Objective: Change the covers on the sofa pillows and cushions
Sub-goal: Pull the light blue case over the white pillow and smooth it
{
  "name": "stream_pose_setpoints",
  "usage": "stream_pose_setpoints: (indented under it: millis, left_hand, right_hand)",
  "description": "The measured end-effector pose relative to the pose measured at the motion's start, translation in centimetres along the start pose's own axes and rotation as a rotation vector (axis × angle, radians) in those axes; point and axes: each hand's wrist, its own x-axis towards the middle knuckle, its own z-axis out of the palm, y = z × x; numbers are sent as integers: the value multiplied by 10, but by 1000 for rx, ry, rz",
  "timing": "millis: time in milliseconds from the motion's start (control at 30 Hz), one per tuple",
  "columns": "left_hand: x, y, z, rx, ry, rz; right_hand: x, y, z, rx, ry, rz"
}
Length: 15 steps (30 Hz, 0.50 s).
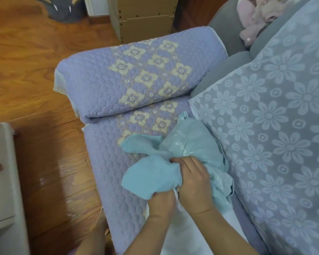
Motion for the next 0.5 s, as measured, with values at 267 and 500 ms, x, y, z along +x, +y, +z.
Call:
stream_pose_setpoints:
  millis: [267, 500]
  left_hand:
    - [70, 37, -38, -550, -591, -184]
    - [120, 53, -76, -690, -867, -443]
  right_hand:
    - [66, 27, -56, 358, -503, 804]
    - [117, 57, -56, 405, -997, 968]
